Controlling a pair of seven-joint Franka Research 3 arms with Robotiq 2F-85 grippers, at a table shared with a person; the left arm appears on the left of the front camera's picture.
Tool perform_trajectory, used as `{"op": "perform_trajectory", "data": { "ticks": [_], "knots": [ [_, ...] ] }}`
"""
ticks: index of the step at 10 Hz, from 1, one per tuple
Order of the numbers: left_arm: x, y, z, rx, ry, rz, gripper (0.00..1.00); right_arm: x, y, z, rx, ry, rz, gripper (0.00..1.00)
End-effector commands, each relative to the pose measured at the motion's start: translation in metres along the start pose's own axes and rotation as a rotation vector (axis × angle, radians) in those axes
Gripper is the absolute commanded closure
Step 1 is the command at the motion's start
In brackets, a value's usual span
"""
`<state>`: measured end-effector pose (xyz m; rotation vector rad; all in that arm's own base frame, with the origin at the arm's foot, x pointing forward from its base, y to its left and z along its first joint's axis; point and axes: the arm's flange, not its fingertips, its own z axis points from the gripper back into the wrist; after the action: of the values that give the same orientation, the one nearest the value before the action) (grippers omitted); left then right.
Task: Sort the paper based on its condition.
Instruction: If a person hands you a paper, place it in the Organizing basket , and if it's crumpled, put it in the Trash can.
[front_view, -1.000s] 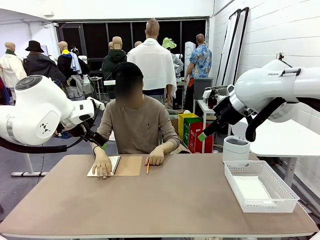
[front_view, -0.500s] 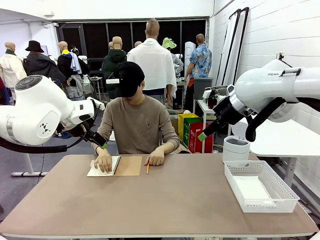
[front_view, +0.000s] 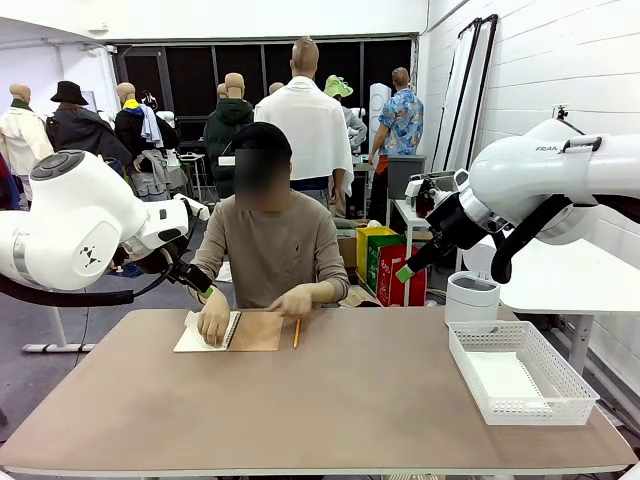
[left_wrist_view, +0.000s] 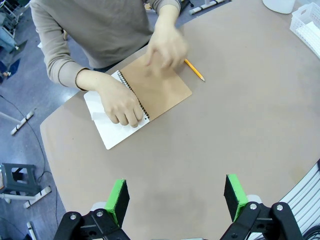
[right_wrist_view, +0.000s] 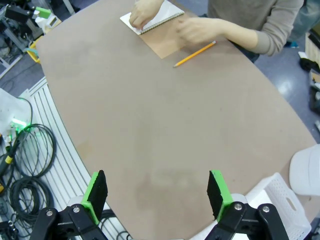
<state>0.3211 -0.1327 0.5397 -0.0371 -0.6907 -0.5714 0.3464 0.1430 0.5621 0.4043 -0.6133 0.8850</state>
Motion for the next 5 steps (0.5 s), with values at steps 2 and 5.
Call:
{"op": "perform_trajectory", "data": {
  "ticks": [2,5],
  "knots": [
    [-0.0007,0.0010,-0.0001,-0.002,0.000,0.003,0.00,0.0001,-0.0004,0.0004,0.001,0.000,-0.002,0.00],
    [-0.0007,0.0010,-0.0001,-0.002,0.000,0.003,0.00,0.0001,-0.0004,0.0004,0.001,0.000,-0.002,0.00]
  ]
}}
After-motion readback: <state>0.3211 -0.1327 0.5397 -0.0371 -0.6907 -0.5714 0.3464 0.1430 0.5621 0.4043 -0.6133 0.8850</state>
